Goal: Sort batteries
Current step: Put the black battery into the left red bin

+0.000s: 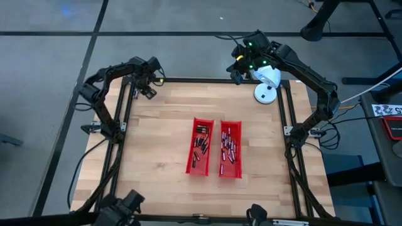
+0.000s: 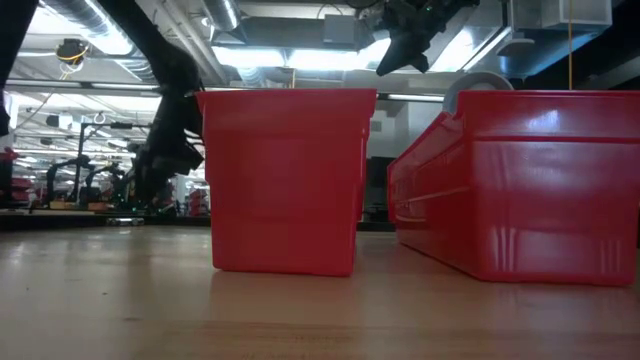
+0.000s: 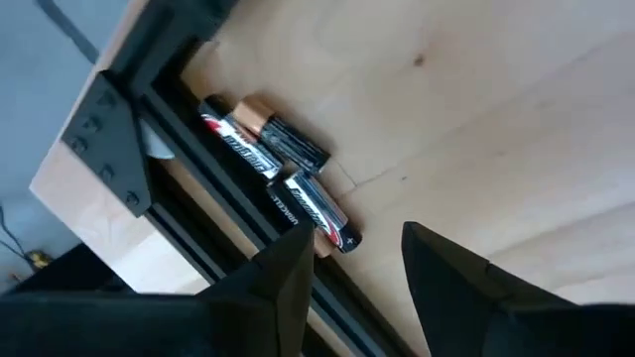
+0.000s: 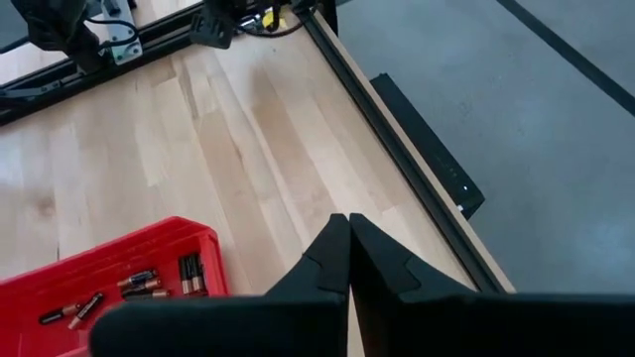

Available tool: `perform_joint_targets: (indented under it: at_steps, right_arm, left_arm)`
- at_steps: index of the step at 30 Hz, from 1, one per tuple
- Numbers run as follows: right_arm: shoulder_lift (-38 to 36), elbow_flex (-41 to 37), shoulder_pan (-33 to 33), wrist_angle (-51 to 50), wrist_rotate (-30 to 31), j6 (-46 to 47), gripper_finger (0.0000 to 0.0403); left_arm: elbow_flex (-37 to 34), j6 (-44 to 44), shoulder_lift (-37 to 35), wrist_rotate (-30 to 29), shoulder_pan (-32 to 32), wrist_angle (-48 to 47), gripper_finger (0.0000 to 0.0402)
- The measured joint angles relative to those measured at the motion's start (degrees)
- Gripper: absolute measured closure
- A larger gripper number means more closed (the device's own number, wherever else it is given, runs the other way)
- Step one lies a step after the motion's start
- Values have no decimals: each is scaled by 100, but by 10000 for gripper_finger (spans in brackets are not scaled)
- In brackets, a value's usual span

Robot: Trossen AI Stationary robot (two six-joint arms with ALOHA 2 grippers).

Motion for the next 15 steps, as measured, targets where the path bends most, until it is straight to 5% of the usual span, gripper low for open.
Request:
perform_joint_targets:
  at_steps: [9,15]
  right_arm:
    - [0,0,0,-2,0,51,397]
    - [0,0,0,-2,0,171,397]
  left_arm:
    - [13,1274,304,-48,-179,-289,229]
    - [239,1282,846,-160,-228,-627,199]
